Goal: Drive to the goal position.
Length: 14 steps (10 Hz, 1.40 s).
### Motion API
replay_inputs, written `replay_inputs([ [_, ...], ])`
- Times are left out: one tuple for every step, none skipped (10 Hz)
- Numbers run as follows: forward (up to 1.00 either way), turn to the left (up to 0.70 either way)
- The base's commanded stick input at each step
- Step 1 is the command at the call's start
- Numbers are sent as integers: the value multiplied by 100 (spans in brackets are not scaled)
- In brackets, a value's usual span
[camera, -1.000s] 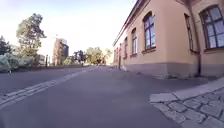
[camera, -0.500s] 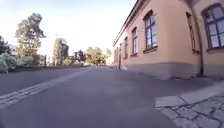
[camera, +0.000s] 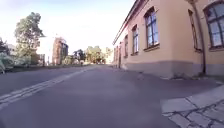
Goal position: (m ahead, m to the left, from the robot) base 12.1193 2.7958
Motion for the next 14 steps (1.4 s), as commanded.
replay_inputs([
  [50, 0],
  [50, 0],
  [50, 0],
  [50, 0],
  [50, 0],
  [50, 0],
  [50, 0],
  [50, 0],
  [50, 0],
  [50, 0],
  [50, 0],
  [50, 0],
  [50, 0],
  [50, 0],
])
